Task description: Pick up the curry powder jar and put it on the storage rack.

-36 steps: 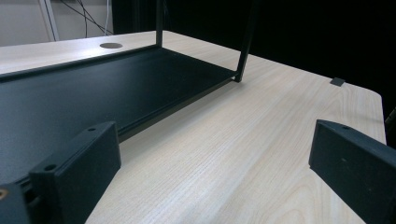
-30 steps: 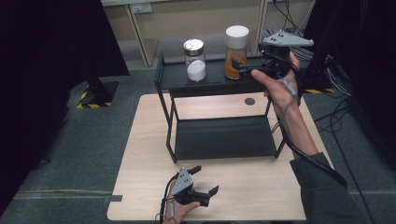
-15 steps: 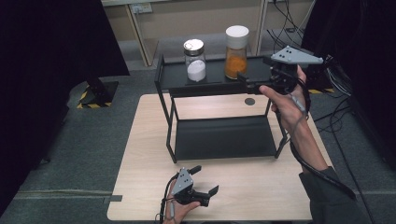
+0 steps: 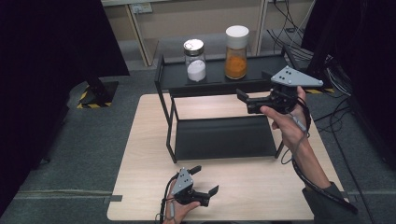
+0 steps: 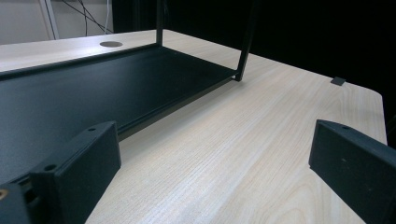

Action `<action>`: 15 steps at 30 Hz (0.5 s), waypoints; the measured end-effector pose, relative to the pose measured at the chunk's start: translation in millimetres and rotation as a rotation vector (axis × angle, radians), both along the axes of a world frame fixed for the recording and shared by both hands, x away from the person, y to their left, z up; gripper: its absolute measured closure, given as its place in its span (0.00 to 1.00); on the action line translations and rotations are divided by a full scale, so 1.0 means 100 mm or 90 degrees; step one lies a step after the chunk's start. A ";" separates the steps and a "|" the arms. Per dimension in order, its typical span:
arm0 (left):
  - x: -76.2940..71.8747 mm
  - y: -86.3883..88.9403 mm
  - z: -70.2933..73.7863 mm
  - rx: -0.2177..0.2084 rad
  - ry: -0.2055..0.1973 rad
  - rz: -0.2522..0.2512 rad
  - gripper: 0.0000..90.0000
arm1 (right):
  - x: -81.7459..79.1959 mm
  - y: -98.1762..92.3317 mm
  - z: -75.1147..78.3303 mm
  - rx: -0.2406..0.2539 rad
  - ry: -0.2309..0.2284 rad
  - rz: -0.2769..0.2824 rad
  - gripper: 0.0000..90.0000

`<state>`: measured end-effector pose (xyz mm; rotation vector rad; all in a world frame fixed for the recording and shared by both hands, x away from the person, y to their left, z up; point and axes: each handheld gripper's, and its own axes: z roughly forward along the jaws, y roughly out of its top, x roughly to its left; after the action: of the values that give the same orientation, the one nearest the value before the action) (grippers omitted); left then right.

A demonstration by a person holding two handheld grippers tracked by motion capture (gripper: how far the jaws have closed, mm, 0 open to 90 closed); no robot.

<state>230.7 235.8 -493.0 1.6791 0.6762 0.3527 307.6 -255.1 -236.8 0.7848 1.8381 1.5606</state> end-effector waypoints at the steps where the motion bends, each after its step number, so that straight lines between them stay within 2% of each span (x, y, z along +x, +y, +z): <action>1: 0.00 0.00 0.00 0.000 0.000 0.000 0.02 | 0.00 0.00 0.00 0.000 0.000 0.000 0.00; 9: 0.00 0.00 0.00 0.000 0.001 0.001 0.02 | -0.08 -0.06 -0.12 0.002 -0.002 0.005 0.00; 12: 0.00 0.00 -0.01 0.001 0.003 0.002 0.02 | -0.16 -0.07 -0.18 -0.013 -0.013 0.004 0.00; 15: 0.00 -0.01 -0.01 0.002 0.002 0.004 0.02 | -0.19 -0.09 -0.24 -0.007 -0.012 0.013 0.00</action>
<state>230.4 234.9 -493.5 1.6806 0.6833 0.3557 288.9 -264.5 -261.0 0.7467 1.8453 1.5641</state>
